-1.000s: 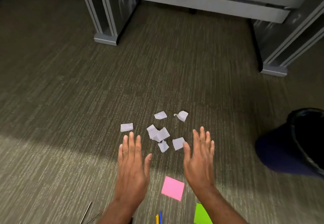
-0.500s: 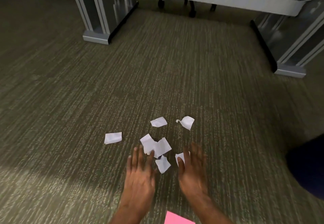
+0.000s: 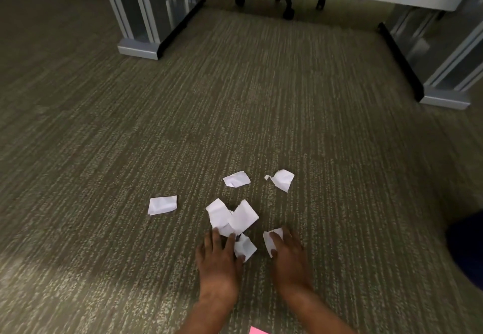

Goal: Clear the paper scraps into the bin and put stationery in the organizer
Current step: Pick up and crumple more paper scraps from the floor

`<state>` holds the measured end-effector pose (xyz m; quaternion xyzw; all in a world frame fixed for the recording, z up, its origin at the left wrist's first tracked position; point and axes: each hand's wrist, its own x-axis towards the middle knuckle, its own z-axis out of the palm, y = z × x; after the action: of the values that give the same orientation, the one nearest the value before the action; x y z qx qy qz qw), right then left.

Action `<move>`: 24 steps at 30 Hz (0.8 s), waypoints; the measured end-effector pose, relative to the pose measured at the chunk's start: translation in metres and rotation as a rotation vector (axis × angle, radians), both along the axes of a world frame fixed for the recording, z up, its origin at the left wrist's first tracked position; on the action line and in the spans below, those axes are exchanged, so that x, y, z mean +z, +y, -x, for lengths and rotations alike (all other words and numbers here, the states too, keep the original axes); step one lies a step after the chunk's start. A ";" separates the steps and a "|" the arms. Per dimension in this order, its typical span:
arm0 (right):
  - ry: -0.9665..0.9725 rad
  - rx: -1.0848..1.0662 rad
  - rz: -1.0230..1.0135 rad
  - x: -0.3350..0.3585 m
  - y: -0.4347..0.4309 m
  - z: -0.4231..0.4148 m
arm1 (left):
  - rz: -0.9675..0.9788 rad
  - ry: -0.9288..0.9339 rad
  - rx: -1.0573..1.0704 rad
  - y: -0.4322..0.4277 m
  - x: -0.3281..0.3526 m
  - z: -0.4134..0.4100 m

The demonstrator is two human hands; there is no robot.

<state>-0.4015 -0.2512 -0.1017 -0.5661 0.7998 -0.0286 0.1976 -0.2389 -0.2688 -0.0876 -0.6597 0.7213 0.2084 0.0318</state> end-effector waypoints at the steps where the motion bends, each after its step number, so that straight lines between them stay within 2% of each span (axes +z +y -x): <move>1: -0.020 -0.004 0.008 0.000 -0.001 -0.001 | 0.001 0.034 0.025 0.000 0.001 0.002; 4: -0.141 -0.068 0.066 0.000 -0.001 -0.004 | 0.010 0.144 0.110 0.002 0.003 0.008; 8: -0.202 -0.103 0.136 0.006 -0.002 -0.008 | 0.057 0.304 0.233 0.002 0.004 0.011; 11: -0.297 -0.237 0.220 0.017 -0.005 -0.009 | 0.133 0.446 0.296 0.002 0.010 0.010; 14: -0.446 -0.464 0.333 0.030 -0.004 -0.011 | 0.234 0.591 0.370 0.000 0.015 0.010; 18: -0.689 -0.673 0.378 0.040 -0.009 -0.015 | 0.276 0.632 0.507 -0.016 0.025 0.013; 24: -0.854 -0.793 0.403 0.048 -0.020 -0.024 | 0.091 0.590 0.739 -0.040 0.028 0.008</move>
<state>-0.3775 -0.2708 -0.0533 -0.1903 0.7785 -0.4747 0.3639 -0.2464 -0.3087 -0.0591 -0.7855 0.4252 0.3522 -0.2797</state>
